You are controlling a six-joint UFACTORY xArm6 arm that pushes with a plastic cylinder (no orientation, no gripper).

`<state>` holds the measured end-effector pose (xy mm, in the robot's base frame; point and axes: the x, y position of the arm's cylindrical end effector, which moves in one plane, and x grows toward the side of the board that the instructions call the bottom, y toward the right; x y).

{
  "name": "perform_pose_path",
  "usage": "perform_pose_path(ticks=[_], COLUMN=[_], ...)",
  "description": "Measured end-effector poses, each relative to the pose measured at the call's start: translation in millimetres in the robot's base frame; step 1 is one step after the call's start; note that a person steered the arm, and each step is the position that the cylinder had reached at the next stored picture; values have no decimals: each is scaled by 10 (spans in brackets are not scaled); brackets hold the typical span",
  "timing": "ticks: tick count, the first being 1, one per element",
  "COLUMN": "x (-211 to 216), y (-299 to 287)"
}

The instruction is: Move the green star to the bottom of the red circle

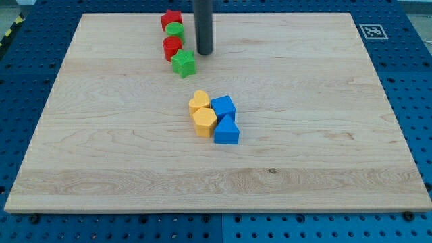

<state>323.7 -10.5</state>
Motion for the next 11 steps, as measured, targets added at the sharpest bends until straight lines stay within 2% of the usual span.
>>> perform_pose_path(ticks=[1, 2, 5, 7, 11], x=[289, 378, 379, 655, 658], y=[104, 48, -474, -474, -474])
